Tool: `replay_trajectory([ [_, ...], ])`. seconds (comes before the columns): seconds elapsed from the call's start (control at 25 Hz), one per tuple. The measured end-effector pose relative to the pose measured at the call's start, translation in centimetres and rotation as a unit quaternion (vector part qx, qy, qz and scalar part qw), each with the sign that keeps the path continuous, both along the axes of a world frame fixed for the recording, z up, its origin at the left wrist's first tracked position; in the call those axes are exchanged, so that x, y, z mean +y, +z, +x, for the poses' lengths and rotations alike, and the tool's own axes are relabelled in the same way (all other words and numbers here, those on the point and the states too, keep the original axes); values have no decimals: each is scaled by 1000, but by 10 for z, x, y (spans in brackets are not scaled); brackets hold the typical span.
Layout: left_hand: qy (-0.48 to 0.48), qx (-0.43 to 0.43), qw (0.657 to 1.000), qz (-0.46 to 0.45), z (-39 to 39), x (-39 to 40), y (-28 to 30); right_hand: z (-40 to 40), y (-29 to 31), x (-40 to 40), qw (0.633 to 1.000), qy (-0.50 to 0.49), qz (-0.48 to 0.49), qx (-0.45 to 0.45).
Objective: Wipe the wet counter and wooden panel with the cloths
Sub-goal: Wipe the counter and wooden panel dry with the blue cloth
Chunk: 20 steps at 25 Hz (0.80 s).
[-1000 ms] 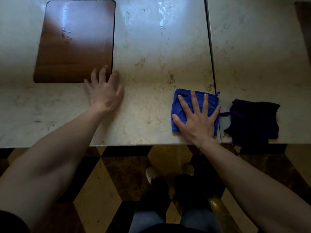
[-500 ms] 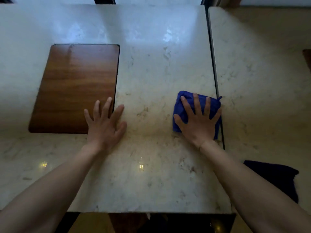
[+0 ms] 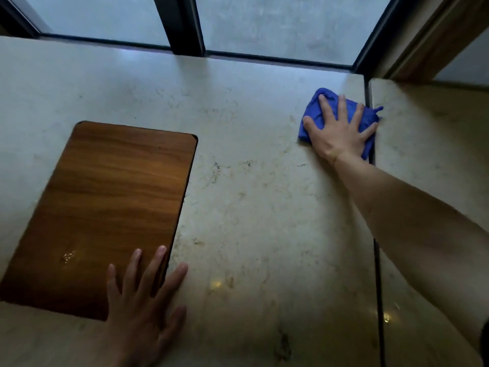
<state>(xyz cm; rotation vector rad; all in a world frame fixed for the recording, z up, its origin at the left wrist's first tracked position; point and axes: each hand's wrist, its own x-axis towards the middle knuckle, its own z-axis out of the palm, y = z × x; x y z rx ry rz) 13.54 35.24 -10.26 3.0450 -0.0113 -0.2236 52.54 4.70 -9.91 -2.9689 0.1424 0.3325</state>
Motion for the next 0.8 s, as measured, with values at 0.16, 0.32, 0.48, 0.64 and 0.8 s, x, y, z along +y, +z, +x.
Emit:
replay_trajectory([
  [0.16, -10, -30, 999, 13, -1, -1, -6, 78, 4, 13, 1000, 1, -8, -5],
  [0.32, -12, -24, 999, 18, 1, 0, -6, 89, 1, 28, 998, 55, -7, -16],
  [0.48, -15, -22, 1000, 15, 0, -3, -2, 54, 3, 40, 990, 138, 5, -28],
  [0.64, -1, -8, 1000, -2, 1, -1, -3, -19, 4, 64, 981, 194, 0, -5],
  [0.8, -9, 4, 1000, -8, 3, 1, -8, -125, 2, 67, 984, 176, 2, -1],
])
